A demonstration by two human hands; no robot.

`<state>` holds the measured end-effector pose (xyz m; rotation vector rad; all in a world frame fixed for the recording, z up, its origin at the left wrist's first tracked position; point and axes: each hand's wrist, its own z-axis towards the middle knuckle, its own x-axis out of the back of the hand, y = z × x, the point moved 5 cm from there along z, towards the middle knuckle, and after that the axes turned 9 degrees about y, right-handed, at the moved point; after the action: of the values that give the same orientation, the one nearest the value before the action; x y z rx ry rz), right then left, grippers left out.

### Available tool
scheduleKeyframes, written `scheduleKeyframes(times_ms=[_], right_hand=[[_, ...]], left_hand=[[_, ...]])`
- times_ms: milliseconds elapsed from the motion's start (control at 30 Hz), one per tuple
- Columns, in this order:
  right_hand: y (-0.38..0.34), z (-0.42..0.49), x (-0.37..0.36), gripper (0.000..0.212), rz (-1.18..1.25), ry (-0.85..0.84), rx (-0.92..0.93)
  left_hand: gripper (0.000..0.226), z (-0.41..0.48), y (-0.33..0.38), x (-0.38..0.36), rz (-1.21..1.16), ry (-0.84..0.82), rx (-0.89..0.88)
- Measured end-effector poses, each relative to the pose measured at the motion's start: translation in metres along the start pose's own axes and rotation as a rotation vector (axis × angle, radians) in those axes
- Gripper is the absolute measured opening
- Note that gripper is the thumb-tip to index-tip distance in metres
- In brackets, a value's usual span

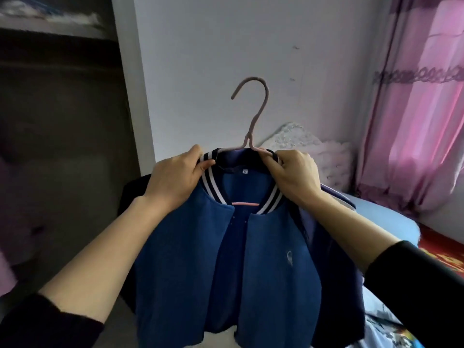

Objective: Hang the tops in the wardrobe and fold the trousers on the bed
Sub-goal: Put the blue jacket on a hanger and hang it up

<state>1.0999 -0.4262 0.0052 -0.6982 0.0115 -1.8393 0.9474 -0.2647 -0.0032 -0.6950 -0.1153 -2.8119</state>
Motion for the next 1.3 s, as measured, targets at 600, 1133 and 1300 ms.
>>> scheduleKeyframes(times_ms=[600, 1133, 1300], right_hand=[[-0.172, 0.044, -0.160, 0.036, 0.431, -0.615, 0.518], [-0.284, 0.103, -0.308, 0.036, 0.439, -1.036, 0.553], [-0.324, 0.120, -0.361, 0.031, 0.471, -1.026, 0.500]], left_hand=[[0.043, -0.060, -0.183, 0.051, 0.043, 0.072, 0.289], [0.034, -0.067, -0.400, 0.052, 0.223, -0.128, 0.498], [0.026, -0.047, -0.449, 0.041, 0.206, -0.132, 0.553]])
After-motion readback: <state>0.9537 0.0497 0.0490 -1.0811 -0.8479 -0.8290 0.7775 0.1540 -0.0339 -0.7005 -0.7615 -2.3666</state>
